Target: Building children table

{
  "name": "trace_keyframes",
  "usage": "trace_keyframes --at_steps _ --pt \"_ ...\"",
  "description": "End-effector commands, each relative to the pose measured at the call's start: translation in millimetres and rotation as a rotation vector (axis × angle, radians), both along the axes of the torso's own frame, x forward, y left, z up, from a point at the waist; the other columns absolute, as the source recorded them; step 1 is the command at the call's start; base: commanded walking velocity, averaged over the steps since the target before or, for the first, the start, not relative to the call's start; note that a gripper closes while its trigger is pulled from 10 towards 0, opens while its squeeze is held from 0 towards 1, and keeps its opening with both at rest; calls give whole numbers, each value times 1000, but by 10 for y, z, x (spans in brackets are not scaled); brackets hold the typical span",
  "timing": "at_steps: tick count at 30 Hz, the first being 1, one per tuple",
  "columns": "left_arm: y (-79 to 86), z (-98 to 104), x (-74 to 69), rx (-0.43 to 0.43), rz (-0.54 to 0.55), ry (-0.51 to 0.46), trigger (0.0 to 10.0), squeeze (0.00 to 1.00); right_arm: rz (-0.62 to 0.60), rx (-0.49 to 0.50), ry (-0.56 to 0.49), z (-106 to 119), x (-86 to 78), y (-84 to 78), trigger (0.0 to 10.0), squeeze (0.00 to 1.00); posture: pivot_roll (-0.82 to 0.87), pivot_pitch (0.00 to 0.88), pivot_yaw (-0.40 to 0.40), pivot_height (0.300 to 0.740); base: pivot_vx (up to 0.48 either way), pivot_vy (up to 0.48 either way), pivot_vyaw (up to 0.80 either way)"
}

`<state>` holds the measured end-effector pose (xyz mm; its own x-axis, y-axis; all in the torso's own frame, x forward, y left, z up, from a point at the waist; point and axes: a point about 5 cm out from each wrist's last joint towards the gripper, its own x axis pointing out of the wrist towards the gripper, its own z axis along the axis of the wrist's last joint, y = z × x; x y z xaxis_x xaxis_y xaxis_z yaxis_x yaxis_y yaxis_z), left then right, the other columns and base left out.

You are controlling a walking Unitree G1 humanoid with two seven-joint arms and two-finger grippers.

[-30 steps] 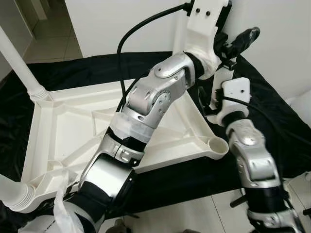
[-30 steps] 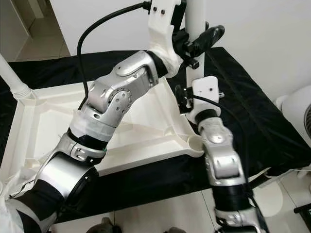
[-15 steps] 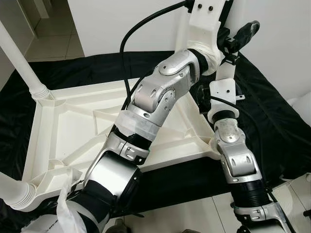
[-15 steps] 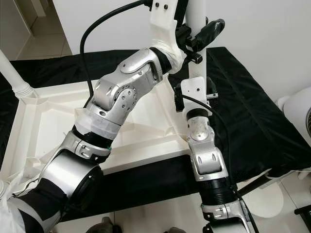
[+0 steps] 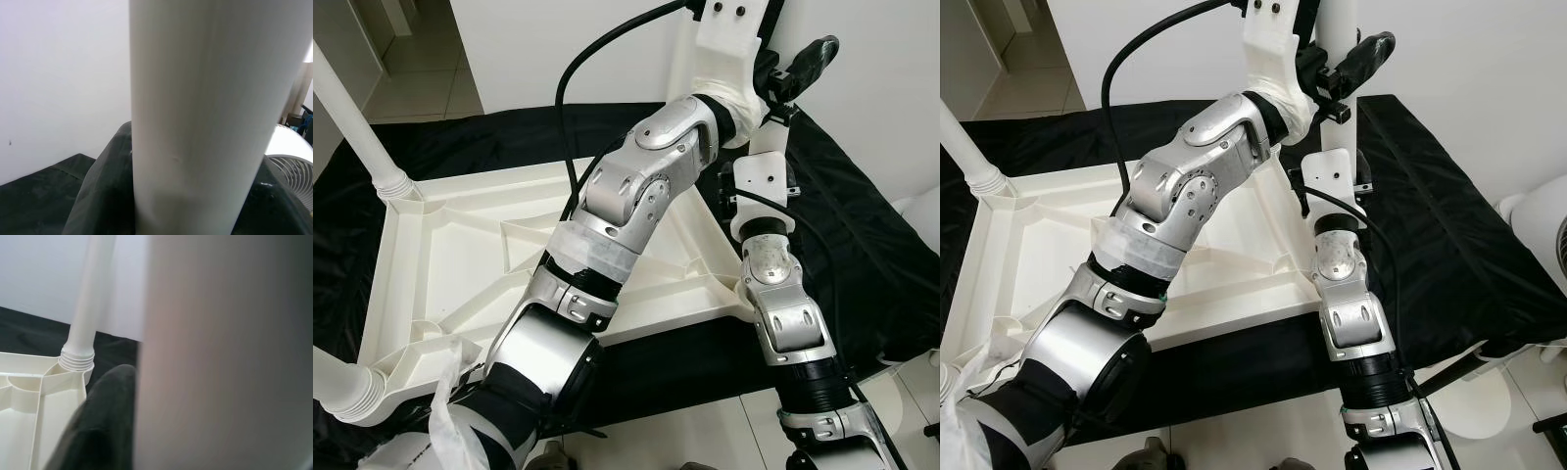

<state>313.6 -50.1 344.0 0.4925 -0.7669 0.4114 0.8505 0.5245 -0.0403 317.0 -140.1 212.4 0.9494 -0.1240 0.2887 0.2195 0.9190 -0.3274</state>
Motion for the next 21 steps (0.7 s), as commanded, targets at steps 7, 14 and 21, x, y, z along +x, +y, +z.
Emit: trace_keyframes --at_steps 7,14,21 --pt "-73 94 -74 -10 -35 -40 10000 0 0 61 2 -13 16 27 0 0 -11 0 7 740 0 0 0" --pt "-73 94 -119 -9 -65 -97 10000 169 -18 95 7 -10 25 -26 10000 0 -15 2 11 740 0 0 0" --pt "-71 94 -144 -36 -112 -73 10000 1000 -26 123 9 -4 25 -59 10000 0 -19 4 15 740 0 0 0"
